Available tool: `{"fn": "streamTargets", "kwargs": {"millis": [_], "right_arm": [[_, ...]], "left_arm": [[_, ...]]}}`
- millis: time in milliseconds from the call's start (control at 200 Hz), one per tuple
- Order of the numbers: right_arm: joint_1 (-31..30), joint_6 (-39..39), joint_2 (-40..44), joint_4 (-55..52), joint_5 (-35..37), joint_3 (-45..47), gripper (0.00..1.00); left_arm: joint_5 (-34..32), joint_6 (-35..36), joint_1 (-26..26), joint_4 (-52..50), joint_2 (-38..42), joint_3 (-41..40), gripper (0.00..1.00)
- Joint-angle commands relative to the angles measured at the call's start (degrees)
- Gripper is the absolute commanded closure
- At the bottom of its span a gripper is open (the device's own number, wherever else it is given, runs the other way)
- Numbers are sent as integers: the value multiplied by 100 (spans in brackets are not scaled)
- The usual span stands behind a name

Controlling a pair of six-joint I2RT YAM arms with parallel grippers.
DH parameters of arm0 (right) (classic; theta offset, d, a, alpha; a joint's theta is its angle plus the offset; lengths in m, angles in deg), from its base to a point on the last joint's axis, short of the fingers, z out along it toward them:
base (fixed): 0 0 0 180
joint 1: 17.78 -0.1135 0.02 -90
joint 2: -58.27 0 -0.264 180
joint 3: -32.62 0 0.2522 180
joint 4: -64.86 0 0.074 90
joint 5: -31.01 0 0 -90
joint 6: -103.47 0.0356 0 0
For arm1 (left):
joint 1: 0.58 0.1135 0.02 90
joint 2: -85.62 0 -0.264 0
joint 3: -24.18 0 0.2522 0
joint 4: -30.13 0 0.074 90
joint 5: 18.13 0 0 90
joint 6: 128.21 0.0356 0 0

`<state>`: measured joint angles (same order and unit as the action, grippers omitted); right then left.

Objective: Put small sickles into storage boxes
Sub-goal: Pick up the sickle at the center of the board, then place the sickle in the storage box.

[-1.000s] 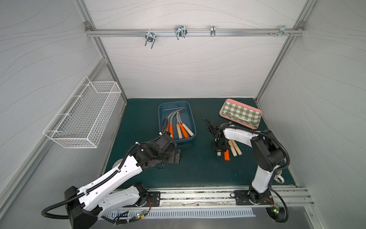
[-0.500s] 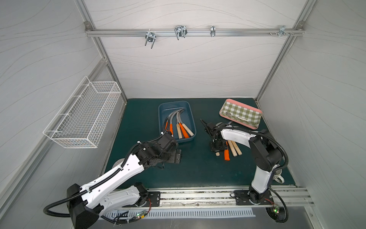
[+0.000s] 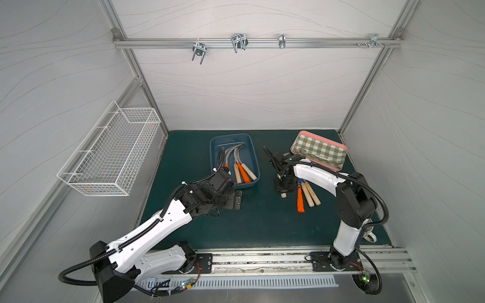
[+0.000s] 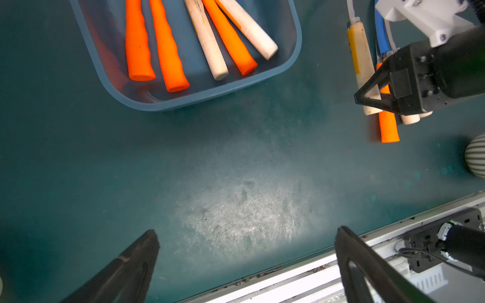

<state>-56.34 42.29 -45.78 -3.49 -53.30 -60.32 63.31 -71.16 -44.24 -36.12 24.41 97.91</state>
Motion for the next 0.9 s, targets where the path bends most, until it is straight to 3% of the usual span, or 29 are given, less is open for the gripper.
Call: {"fn": "streamTargets", "kwargs": {"millis": [0, 355, 895], "right_arm": [[-21, -77, 208, -376, -109, -353, 82], [-163, -235, -60, -730, -332, -1495, 82], [-780, -198, -1143, -858, -718, -3162, 81]], "left_arm": [[-19, 163, 194, 46, -40, 331, 1], [184, 520, 817, -111, -80, 714, 1], [519, 772, 1713, -236, 3, 706, 1]]}}
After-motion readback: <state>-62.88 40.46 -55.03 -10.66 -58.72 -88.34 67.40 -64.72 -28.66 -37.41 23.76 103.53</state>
